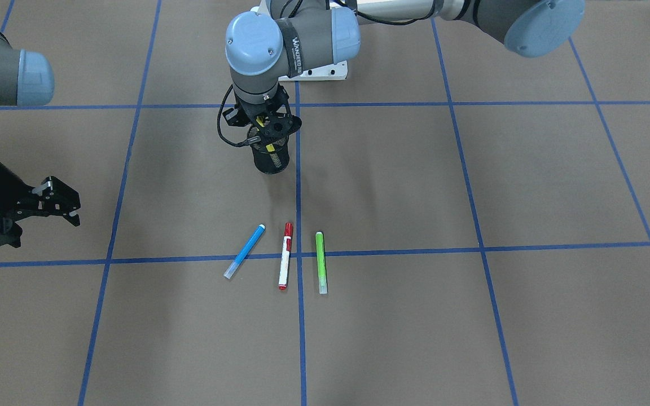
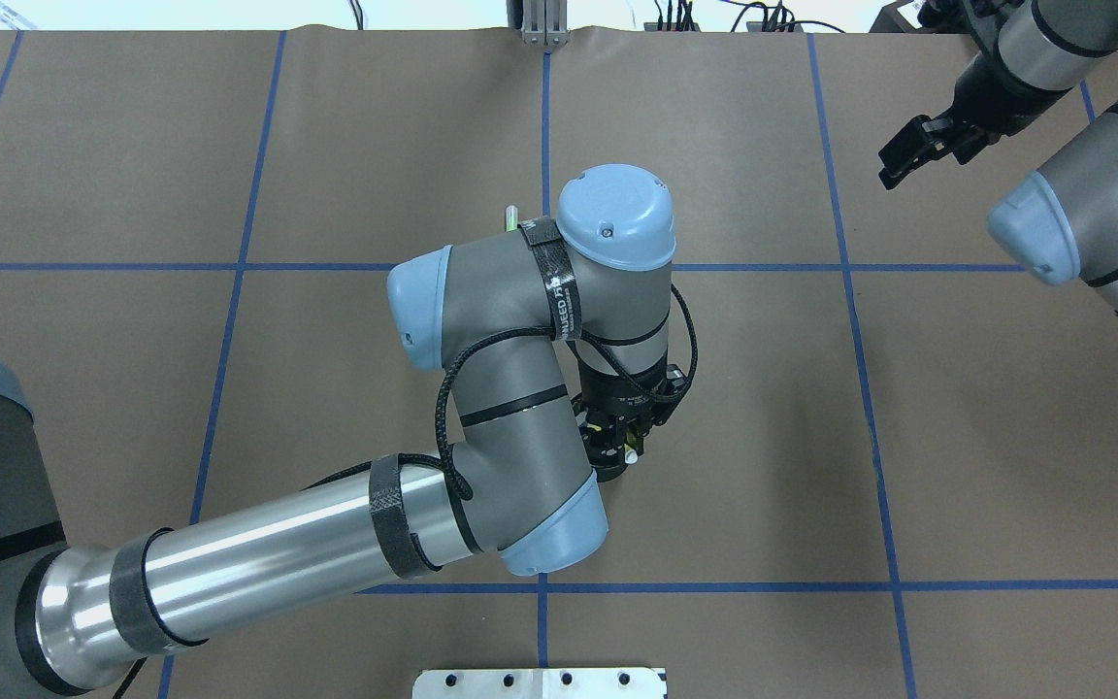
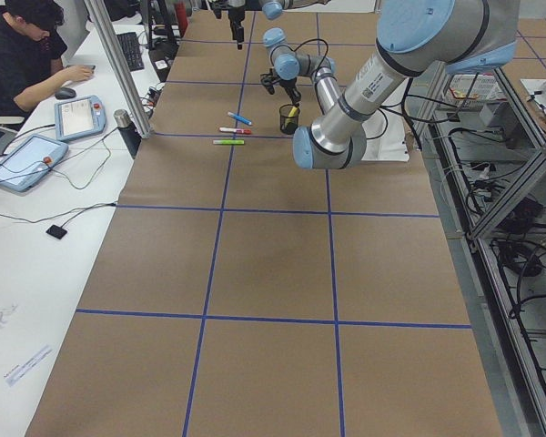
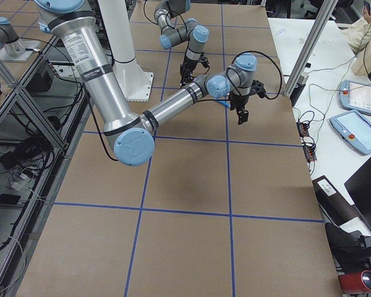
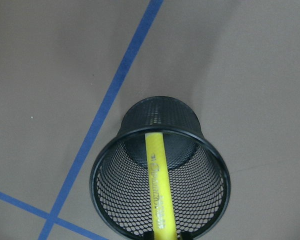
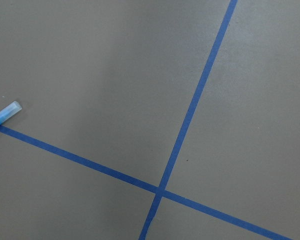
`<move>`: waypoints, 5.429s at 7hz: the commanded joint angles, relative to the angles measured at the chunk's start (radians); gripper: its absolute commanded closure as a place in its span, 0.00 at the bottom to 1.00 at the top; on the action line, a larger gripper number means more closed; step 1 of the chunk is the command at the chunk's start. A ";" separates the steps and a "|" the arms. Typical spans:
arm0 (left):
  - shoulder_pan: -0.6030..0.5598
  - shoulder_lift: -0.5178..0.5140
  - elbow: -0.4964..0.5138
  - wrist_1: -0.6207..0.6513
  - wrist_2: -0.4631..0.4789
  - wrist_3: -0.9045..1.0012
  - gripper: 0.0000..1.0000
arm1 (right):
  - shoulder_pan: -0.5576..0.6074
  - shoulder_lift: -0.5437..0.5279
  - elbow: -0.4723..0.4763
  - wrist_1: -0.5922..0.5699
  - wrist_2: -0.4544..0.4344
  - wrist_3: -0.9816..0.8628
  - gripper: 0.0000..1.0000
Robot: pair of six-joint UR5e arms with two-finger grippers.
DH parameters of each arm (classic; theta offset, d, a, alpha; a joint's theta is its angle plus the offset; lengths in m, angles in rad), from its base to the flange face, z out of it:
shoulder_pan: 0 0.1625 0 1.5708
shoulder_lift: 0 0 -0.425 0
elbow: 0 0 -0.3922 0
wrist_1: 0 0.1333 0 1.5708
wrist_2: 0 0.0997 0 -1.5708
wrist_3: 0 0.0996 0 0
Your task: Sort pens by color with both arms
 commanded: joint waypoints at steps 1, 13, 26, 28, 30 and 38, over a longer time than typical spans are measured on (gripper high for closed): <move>-0.004 0.001 -0.046 0.015 -0.004 -0.002 0.77 | 0.001 0.000 -0.001 0.000 0.001 0.000 0.01; -0.317 0.098 -0.157 -0.009 0.081 0.514 0.79 | 0.001 0.002 -0.004 0.000 0.001 0.000 0.01; -0.244 0.231 0.097 -0.483 0.285 0.664 0.41 | 0.000 -0.008 -0.013 0.003 0.003 0.000 0.01; -0.251 0.239 0.056 -0.468 0.272 0.669 0.25 | 0.003 -0.002 -0.013 0.001 0.000 0.001 0.01; -0.347 0.273 0.000 -0.382 0.186 0.749 0.00 | 0.076 0.005 -0.073 0.006 0.062 -0.093 0.01; -0.863 1.019 -0.388 -0.380 -0.202 1.335 0.00 | 0.424 -0.216 -0.095 0.010 0.214 -0.371 0.01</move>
